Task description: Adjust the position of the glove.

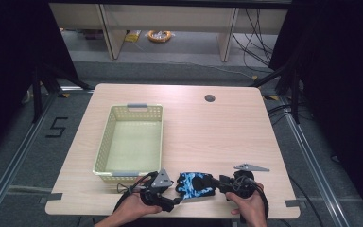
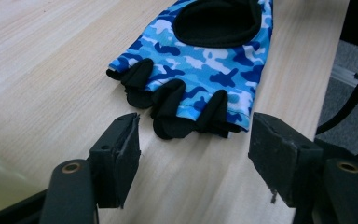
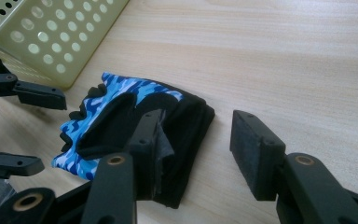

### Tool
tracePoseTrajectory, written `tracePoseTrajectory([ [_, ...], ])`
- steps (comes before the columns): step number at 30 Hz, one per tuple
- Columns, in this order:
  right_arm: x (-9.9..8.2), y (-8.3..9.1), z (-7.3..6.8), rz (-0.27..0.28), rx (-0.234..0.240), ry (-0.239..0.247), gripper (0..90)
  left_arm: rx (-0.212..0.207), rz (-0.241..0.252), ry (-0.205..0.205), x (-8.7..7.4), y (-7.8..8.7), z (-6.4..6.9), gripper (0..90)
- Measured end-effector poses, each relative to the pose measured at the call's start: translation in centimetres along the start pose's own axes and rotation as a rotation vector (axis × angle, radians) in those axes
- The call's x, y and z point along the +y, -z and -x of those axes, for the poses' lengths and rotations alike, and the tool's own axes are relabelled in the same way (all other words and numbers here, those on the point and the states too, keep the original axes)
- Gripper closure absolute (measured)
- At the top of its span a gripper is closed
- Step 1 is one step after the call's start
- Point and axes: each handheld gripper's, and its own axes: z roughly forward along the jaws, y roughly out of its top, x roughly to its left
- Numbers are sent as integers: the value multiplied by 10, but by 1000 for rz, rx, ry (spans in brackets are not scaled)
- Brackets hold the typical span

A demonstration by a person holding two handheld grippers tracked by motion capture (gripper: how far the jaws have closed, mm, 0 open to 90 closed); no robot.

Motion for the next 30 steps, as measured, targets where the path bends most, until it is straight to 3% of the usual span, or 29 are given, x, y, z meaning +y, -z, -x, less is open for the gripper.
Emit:
tracePoseTrajectory([
  [1, 0, 0, 0, -4, 7, 3, 551, 5, -10, -9, 1, -1, -1, 363],
  [2, 0, 0, 0, -4, 7, 3, 551, -4, -14, -45, 2, -2, -3, 363],
  [3, 0, 0, -1, -4, -2, 4, 552, 8, -23, -45, 2, -3, -3, 372],
  [4, 1, -1, 3, -2, -12, 53, 552, 4, -20, -37, 2, -5, -3, 383],
  [8, 2, -2, 1, -20, -16, 45, 571, 15, -23, -58, 4, -8, -5, 462],
  [10, 2, -3, 1, -28, -11, 50, 587, 0, -45, -68, 4, -10, -5, 465],
  [11, 2, -4, 1, -33, -12, 51, 596, 2, -68, -100, 5, -11, -6, 465],
  [13, 2, -7, 1, -48, -15, 53, 602, 10, -57, -72, 4, -14, -3, 466],
  [14, 2, -8, 1, -46, -6, 57, 605, 13, -64, -114, 4, -14, -3, 464],
  [15, 1, -10, -2, -66, -17, 37, 615, 11, -73, -124, 6, -14, -2, 480],
  [17, 1, -11, -4, -67, -10, 26, 619, 22, -71, -111, 5, -15, -1, 488],
  [18, 1, -13, -1, -64, 10, 58, 626, 12, -58, -113, 6, -15, 0, 496],
  [22, -1, -22, -4, -95, 10, 61, 631, 10, -63, -113, 6, -16, 1, 512],
  [24, -2, -24, -3, -89, 31, 51, 650, -1, -61, -118, 6, -15, -1, 520],
  [25, -2, -23, -5, -103, 32, 16, 662, 7, -57, -124, 6, -15, -1, 535],
  [26, -3, -24, -5, -98, 47, 10, 675, 6, -61, -127, 6, -15, -1, 555],
  [27, -3, -25, -1, -84, 57, 36, 693, 4, -65, -117, 6, -14, 0, 576],
  [30, -6, -26, 4, -61, 87, 2, 761, -4, -63, -113, 5, -14, 2, 662],
])
